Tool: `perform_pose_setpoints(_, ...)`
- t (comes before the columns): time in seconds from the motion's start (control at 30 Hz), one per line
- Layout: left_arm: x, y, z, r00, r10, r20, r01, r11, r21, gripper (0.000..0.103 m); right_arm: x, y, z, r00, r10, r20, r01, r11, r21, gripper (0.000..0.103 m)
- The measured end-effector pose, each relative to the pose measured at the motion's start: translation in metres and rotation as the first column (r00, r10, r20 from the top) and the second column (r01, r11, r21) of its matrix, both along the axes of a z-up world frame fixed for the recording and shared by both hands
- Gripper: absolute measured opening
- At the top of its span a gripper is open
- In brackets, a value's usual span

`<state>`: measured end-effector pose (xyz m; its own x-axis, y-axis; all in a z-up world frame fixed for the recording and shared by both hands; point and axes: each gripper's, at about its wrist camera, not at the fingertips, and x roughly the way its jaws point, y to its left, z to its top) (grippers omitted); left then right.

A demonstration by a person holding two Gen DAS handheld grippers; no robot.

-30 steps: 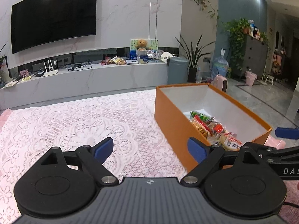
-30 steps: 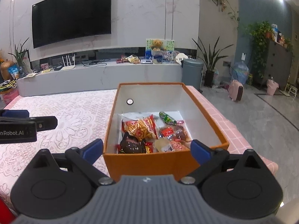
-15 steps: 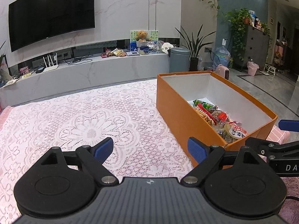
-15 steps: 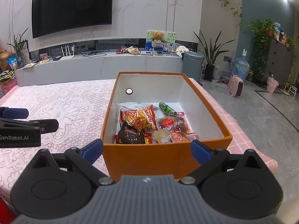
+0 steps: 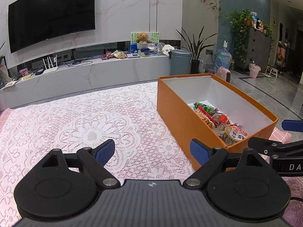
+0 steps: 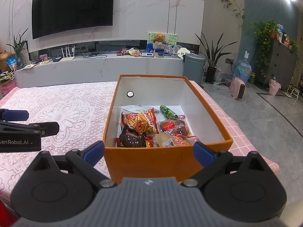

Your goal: Organize snacks

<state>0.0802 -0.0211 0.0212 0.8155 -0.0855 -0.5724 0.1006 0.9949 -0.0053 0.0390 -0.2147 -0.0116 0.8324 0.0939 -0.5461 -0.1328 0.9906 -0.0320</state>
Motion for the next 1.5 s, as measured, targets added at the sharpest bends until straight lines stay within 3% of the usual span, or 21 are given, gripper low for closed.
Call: perform_pose_setpoints(1.5,-0.008,0.003,0.003,1.0,0.013,-0.002,-0.013,1.0,-0.017,0.103,-0.007,0.012,0.001,1.0,0.025,0.011,-0.025,0.999,-0.029,0.098)
